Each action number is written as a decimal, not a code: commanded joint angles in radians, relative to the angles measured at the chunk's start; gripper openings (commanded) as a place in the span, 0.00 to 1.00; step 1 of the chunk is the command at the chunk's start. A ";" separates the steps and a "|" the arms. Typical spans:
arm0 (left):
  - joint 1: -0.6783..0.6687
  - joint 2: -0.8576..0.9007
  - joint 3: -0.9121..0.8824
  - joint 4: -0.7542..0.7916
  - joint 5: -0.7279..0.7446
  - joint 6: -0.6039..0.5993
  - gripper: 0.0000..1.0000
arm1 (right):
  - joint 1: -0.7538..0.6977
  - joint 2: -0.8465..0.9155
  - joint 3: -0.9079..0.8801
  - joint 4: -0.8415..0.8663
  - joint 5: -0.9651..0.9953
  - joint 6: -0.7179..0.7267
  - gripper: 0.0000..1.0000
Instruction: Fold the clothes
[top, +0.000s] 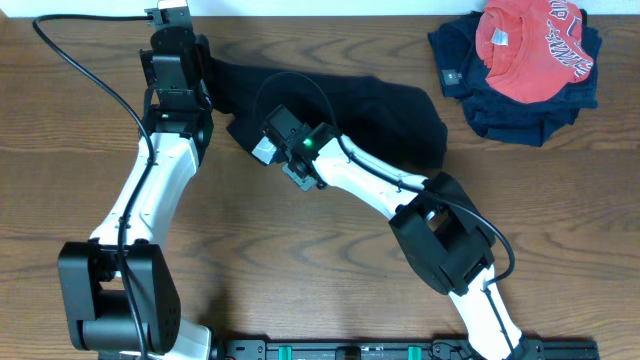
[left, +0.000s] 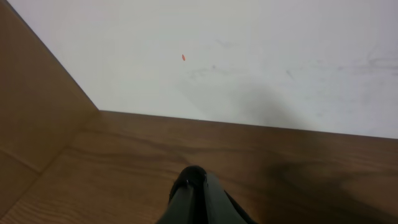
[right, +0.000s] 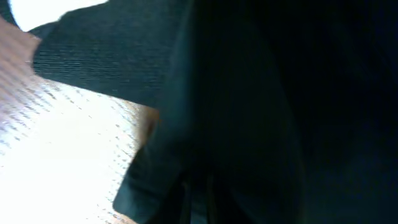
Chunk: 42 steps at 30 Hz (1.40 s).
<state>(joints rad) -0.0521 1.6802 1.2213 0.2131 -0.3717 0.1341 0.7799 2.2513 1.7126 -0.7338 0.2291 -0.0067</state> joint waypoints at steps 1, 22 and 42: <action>0.008 -0.008 0.008 0.005 -0.003 -0.005 0.06 | -0.007 0.025 0.000 -0.002 0.005 0.020 0.16; 0.008 0.044 0.008 -0.032 -0.003 -0.005 0.06 | 0.016 0.083 0.001 -0.007 -0.044 -0.123 0.59; 0.008 -0.056 0.008 -0.091 -0.048 -0.005 0.06 | -0.160 -0.172 0.082 -0.108 -0.026 0.036 0.01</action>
<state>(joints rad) -0.0521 1.7138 1.2213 0.1265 -0.3946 0.1318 0.6804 2.2410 1.7290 -0.8265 0.1825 -0.0067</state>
